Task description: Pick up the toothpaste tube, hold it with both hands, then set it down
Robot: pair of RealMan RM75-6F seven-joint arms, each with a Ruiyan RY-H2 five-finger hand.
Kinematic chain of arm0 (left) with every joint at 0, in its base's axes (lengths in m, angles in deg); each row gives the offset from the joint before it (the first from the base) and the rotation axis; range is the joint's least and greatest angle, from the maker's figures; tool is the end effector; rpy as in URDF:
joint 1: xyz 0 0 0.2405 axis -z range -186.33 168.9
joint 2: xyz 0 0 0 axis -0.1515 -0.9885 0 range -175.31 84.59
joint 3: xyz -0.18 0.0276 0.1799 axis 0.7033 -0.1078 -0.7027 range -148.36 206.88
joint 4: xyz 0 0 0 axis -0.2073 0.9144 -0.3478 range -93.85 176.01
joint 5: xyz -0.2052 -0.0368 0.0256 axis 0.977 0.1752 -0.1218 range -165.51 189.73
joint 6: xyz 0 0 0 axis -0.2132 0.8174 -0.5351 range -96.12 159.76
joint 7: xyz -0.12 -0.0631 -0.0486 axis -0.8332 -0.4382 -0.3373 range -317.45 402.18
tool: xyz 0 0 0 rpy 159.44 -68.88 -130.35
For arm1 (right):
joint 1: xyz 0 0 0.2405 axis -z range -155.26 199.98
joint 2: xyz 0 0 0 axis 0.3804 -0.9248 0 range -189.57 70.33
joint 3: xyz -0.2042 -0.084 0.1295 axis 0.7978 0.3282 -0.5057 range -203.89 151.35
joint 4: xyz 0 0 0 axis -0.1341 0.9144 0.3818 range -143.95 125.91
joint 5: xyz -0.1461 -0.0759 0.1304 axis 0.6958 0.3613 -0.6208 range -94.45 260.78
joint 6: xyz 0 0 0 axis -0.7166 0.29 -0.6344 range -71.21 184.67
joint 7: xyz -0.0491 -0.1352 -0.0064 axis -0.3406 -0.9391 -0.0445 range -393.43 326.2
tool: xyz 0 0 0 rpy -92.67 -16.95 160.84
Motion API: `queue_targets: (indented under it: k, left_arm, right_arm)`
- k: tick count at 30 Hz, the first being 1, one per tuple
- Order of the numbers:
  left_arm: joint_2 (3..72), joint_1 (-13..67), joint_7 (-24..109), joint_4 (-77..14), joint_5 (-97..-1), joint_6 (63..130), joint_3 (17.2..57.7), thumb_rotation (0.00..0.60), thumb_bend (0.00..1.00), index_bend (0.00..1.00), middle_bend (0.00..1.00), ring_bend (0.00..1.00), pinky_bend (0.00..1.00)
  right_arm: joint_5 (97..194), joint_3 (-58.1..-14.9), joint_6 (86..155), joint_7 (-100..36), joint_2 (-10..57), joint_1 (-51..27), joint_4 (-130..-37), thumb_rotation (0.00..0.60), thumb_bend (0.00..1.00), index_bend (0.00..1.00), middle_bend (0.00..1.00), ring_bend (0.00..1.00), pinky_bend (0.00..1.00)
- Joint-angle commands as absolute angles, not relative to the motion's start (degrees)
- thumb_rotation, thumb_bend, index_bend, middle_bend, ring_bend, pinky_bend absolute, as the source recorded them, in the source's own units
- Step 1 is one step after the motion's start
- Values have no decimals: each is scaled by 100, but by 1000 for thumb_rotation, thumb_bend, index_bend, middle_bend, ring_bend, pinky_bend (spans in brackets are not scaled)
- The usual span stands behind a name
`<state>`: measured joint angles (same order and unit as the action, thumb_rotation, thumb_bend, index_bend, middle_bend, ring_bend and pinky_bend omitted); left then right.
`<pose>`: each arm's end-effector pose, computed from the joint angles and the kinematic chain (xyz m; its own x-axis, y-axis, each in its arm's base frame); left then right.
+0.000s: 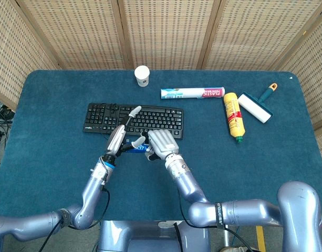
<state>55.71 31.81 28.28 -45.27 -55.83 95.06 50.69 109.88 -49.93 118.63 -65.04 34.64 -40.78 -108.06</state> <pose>-0.0730 0.3387 -0.0263 -0.4080 0.3052 0.8605 0.8453 -0.2300 0.4823 0.0133 -0.3491 -0.0276 0.1293 -0.4119 0.9020 -0.9645 -0.2635 0.0179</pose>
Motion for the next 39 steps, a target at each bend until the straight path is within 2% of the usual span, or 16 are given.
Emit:
queue_targets:
  k: [1,39]
  left_arm:
    - [5553,3141,2777,-4504,-5588,9527,5037,117,0,0,0,0,0]
    - [5745,3006,1264,-4400,-5490,9287,5214,117,0,0,0,0,0]
  right_arm:
    - [10962,-5016,11883,-6461,3427,-4060,-10835,600,770,727,681,585,561]
    - [10926,-5166,11770,-5762,3021,-4007,-11264,600,770,728,683,587,561]
